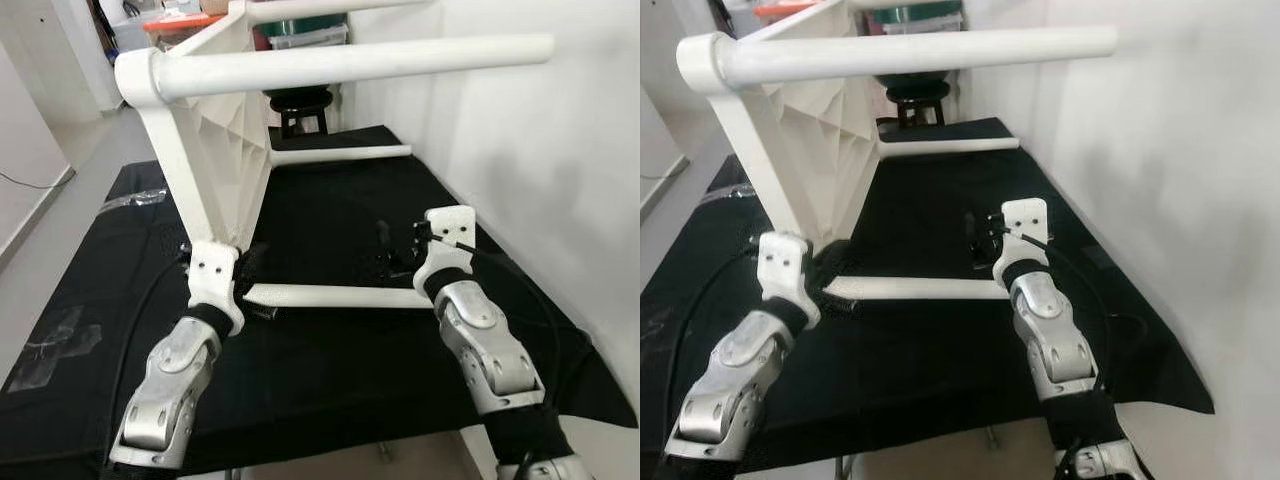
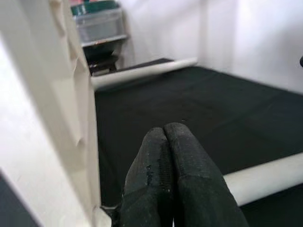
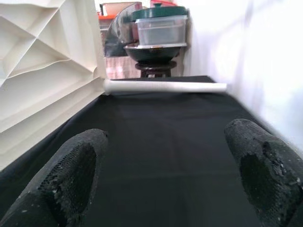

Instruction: Building children table

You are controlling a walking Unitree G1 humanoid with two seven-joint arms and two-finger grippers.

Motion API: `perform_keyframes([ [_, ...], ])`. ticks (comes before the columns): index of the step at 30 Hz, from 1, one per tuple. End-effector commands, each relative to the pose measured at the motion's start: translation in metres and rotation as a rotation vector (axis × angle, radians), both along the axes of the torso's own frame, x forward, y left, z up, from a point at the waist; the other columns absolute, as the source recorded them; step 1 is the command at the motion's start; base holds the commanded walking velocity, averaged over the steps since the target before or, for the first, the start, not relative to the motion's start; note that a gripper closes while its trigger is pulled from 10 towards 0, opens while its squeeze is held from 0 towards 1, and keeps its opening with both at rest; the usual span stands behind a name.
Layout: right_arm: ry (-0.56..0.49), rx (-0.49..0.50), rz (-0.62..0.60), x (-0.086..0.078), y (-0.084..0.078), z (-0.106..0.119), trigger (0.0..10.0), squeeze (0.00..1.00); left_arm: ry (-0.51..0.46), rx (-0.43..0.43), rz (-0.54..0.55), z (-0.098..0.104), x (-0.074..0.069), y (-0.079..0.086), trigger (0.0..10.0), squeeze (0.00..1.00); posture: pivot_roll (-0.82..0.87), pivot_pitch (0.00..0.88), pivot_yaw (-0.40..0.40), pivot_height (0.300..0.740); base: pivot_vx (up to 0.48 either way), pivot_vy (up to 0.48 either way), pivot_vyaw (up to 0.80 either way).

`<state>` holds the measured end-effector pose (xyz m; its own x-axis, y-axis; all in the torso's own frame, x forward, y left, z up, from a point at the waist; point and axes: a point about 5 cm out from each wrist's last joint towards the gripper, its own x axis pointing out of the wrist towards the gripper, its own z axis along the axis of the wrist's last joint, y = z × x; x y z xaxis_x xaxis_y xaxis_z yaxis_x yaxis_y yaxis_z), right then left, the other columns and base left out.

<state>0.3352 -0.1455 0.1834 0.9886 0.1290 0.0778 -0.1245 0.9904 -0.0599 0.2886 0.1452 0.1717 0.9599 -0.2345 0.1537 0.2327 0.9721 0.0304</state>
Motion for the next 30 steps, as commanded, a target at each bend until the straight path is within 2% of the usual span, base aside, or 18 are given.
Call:
perform_keyframes([
  [1, 0.027, -0.001, -0.001, 0.0, 0.003, -0.005, 10.0, 0.0, 0.0, 0.018, 0.026, -0.001, -0.002, 0.008, 10.0, 0.0, -0.08, 0.0, 0.028, 0.74, 0.0, 0.0, 0.0],
  [8, -0.017, -0.004, 0.012, 0.002, 0.004, 0.003, 10.0, 0.0, 0.016, -0.024, 0.018, -0.003, 0.0, 0.009, 10.0, 0.0, -0.08, 0.0, 0.029, 0.74, 0.0, 0.0, 0.0],
  [19, -0.026, -0.007, 0.035, 0.0, 0.006, 0.004, 10.0, 0.0, 0.015, -0.026, -0.03, -0.004, -0.004, 0.004, 10.0, 0.0, -0.08, 0.0, 0.028, 0.74, 0.0, 0.0, 0.0],
  [21, -0.025, -0.008, 0.045, -0.001, 0.007, 0.003, 10.0, 0.0, 0.017, -0.024, -0.043, -0.004, -0.004, 0.003, 10.0, 0.0, -0.08, 0.0, 0.028, 0.74, 0.0, 0.0, 0.8],
  [22, -0.041, 0.039, 0.054, -0.002, 0.008, 0.004, 10.0, 0.0, 0.021, -0.024, -0.06, -0.004, -0.005, 0.001, 10.0, 0.0, -0.07, 0.0, 0.029, 0.74, 0.0, 0.0, 0.0],
  [30, -0.016, 0.053, 0.049, -0.001, 0.011, 0.002, 10.0, 0.0, 0.025, -0.02, -0.109, -0.004, -0.007, -0.005, 10.0, 0.0, -0.07, 0.0, 0.031, 0.74, 0.0, 0.0, 0.0],
])
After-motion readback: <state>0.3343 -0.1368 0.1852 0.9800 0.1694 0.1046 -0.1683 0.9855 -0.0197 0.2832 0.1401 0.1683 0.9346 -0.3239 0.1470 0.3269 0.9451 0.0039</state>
